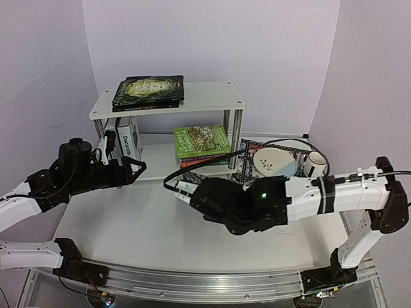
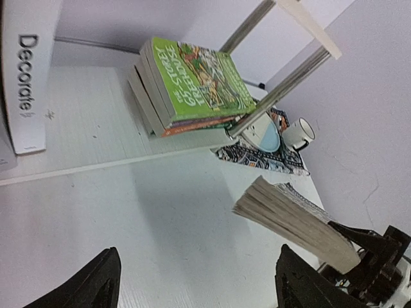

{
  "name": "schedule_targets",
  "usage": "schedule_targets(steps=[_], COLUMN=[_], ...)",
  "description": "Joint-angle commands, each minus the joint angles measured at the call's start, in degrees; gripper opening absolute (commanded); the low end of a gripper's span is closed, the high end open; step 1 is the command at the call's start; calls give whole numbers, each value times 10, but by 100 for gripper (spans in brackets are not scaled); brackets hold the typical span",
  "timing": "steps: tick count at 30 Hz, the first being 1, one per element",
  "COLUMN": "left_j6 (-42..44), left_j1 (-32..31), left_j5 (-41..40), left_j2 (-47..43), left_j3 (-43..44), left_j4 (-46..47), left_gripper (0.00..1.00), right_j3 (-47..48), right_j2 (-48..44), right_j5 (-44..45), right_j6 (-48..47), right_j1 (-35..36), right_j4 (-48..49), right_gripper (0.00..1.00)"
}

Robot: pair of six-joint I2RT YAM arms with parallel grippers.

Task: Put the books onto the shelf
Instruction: Pass from the left arm to the right, then place the book on the book pile on the shelf.

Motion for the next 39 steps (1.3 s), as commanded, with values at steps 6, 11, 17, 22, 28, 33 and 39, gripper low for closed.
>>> schedule_targets(steps=[6, 11, 17, 22, 28, 33, 39], left_j6=[30, 28, 22, 17, 9, 6, 5], left_j1=[-2, -2, -2, -2, -2, -2, -2], left_j5=[-118, -127, -145, -145, -148, -151, -160], left_j2=[-106, -127, -151, -160, -165, -177, -197], left_j3=[45, 42, 38, 33, 26, 25, 20], left_j4=[-111, -126, -136, -140, -142, -148, -155], left_gripper=[87, 88, 88, 89, 89, 90, 90], right_j3=[-82, -38, -25, 8, 30, 61, 92], right_j2=[-150, -99, -83, -33, 21, 66, 110], right_j5=[-120, -73, -97, -83, -104, -114, -138], right_j6=[-92, -202, -311, -405, -486, -526, -532], right_j1=[-53, -58, -68, -84, -113, -137, -166], right_j4=[211, 221, 286, 371, 477, 534, 550], right_gripper=[0, 0, 0, 0, 0, 0, 0])
